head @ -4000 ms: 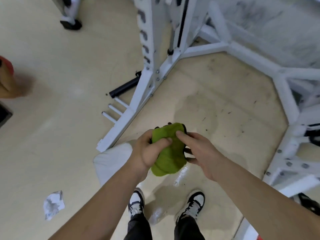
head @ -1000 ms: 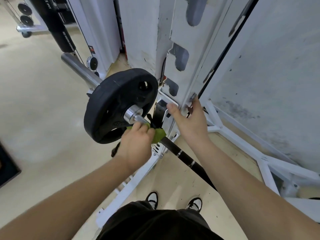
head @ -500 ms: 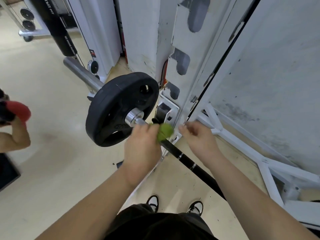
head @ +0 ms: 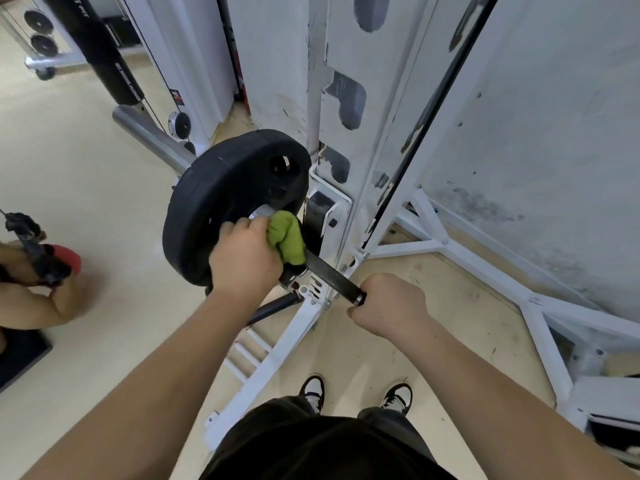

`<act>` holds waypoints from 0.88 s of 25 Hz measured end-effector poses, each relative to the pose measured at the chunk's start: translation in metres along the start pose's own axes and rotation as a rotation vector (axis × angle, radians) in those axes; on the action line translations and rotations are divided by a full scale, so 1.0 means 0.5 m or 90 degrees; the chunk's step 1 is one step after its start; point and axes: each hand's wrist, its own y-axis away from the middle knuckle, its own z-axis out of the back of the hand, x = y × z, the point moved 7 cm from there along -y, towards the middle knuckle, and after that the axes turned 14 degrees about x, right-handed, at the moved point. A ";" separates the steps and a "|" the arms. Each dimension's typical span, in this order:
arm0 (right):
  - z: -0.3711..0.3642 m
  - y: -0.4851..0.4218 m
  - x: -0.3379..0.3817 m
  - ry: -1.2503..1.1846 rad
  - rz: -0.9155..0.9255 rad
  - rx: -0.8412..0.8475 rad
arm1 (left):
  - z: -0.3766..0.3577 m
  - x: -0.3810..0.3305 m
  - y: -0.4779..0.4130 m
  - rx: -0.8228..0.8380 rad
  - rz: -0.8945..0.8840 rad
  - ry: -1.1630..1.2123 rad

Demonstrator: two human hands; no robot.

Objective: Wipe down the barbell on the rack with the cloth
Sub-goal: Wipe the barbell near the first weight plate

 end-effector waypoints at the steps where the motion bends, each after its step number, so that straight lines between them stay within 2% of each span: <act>1: -0.002 -0.001 -0.004 -0.013 0.003 -0.004 | -0.005 -0.019 0.005 0.008 0.009 0.015; 3: -0.005 0.002 -0.011 -0.034 0.007 -0.017 | -0.045 -0.068 0.038 0.033 -0.103 -0.036; 6: -0.006 0.001 -0.014 -0.055 0.013 -0.028 | -0.048 -0.064 0.049 0.067 -0.289 -0.125; 7: -0.007 0.002 -0.014 -0.062 0.012 -0.029 | -0.037 -0.049 0.028 0.086 -0.275 -0.130; 10: -0.006 0.003 -0.015 -0.065 0.006 -0.032 | -0.015 -0.047 -0.008 0.054 -0.124 -0.111; 11: -0.007 0.003 -0.015 -0.067 0.004 -0.037 | -0.031 -0.078 0.018 0.070 -0.136 -0.141; 13: -0.008 0.003 -0.016 -0.070 -0.001 -0.038 | -0.073 -0.152 0.093 0.061 -0.266 -0.189; 15: -0.010 0.006 -0.021 -0.087 -0.001 -0.022 | -0.100 -0.182 0.159 0.067 -0.404 -0.155; 16: -0.012 0.009 -0.028 -0.103 0.005 -0.011 | -0.092 -0.178 0.165 0.062 -0.418 -0.108; 17: -0.014 0.014 -0.039 -0.118 0.010 -0.001 | -0.073 -0.168 0.154 0.050 -0.392 -0.051; 20: -0.019 0.040 -0.079 -0.112 -0.003 -0.013 | -0.010 -0.140 0.111 -0.047 -0.218 0.083; 22: -0.025 0.054 -0.093 -0.115 -0.013 -0.020 | -0.043 -0.175 0.124 0.015 -0.268 0.096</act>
